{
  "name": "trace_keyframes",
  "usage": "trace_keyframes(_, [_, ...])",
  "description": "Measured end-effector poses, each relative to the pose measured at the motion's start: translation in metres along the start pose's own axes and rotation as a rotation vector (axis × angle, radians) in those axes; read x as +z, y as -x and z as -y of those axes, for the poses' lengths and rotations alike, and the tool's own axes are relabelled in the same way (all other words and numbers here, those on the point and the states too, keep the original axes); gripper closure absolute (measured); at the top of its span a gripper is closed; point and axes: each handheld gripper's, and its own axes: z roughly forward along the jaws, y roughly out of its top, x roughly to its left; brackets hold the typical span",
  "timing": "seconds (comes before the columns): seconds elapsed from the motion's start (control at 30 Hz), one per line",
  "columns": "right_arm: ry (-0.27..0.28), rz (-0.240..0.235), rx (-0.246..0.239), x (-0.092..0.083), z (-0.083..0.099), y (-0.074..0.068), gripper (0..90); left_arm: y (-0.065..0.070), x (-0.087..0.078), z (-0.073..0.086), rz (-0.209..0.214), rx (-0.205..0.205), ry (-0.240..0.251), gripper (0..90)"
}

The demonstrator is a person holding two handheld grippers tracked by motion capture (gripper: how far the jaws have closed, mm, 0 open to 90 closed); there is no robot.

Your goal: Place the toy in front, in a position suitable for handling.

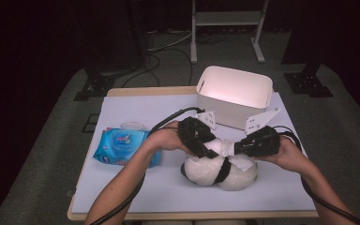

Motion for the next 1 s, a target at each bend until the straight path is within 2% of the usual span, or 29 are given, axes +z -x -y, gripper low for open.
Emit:
trace_keyframes(0.1, [-0.028,-0.027,-0.01,0.013,-0.002,-0.005,84.2,0.004,0.0,0.011,-0.004,-0.023,-0.012,33.8])
trace_keyframes(0.2, [-0.047,-0.043,-0.026,0.023,-0.005,-0.012,84.4,0.01,-0.002,0.02,0.001,-0.042,-0.016,28.1])
trace_keyframes(0.27, [-0.052,-0.044,-0.039,0.025,-0.007,-0.015,84.5,0.012,-0.004,0.021,0.008,-0.046,-0.018,22.4])
trace_keyframes(0.3, [-0.063,-0.052,-0.057,0.029,-0.01,-0.021,84.6,0.016,-0.006,0.023,0.006,-0.054,-0.026,19.1])
trace_keyframes(0.47, [-0.082,-0.063,-0.084,0.033,-0.015,-0.031,84.7,0.021,-0.009,0.026,0.006,-0.059,-0.053,12.2])
trace_keyframes(0.53, [-0.084,-0.071,-0.095,0.034,-0.015,-0.037,84.7,0.024,-0.009,0.03,0.019,-0.07,-0.056,11.5])
trace_keyframes(0.6, [-0.079,-0.091,-0.091,0.035,-0.013,-0.039,84.8,0.027,-0.007,0.033,0.033,-0.061,-0.047,13.2])
trace_keyframes(0.63, [-0.08,-0.091,-0.096,0.035,-0.013,-0.04,84.7,0.029,-0.007,0.035,0.029,-0.049,-0.042,15.8])
trace_keyframes(0.77, [-0.073,-0.078,-0.103,0.032,-0.015,-0.044,84.6,0.033,-0.007,0.039,0.011,-0.041,-0.019,23.5])
trace_keyframes(0.9, [-0.046,-0.071,-0.098,0.032,-0.019,-0.042,84.5,0.034,-0.005,0.04,-0.002,-0.044,-0.019,24.1])
trace_keyframes(1.0, [-0.054,-0.061,-0.109,0.034,-0.02,-0.043,84.4,0.034,-0.006,0.042,-0.01,-0.048,-0.014,25.2])
